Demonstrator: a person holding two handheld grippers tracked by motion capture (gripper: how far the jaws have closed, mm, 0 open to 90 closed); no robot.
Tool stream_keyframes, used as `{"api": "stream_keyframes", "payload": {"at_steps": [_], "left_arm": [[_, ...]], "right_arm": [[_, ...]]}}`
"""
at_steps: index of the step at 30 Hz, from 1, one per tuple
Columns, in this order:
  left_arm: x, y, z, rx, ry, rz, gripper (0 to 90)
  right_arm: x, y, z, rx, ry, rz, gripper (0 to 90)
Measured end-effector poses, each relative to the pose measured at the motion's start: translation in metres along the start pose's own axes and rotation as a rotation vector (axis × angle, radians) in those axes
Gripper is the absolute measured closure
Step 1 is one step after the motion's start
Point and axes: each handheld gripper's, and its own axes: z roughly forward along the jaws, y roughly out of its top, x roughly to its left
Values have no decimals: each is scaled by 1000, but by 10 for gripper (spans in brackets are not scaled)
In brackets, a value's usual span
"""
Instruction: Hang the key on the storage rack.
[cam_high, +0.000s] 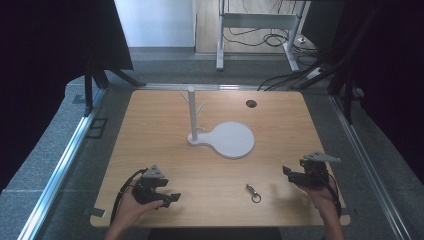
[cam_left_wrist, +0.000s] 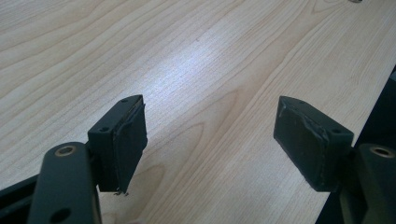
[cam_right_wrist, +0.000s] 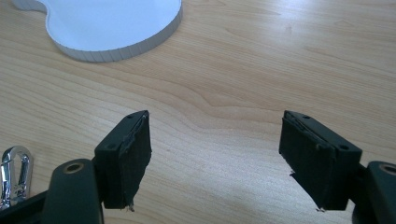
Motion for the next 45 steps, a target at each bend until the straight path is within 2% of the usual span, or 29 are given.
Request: {"api": "stream_keyframes", "payload": {"at_steps": [13,26,27,29,31,32,35,45], "left_arm": [[-1,0,0,2,1,4,261],[0,0,-2,0,-2,-1,261],[-1,0,-2,0,-3,-1,260],[-1,0,-2,2,-3,1,261],[-1,0,-1,3,-2,0,260],[-1,0,-1,5,-3,1,260],[-2,1,0,6,-5,2,260],[-3,1,2,9,-11,6,260]], "right_arm": [[0,1,-4,6,5,-22,275],[8,13,-10,-8,46,-69,340],[9,17,-9,7,68,-77,356],[10,20,-8,21,78,-85,363],[11,22,-9,27,81,-91,366],[13,26,-9,49,87,-112,370],[16,30,-8,74,96,-131,376],[27,41,-6,143,137,-165,412]]}}
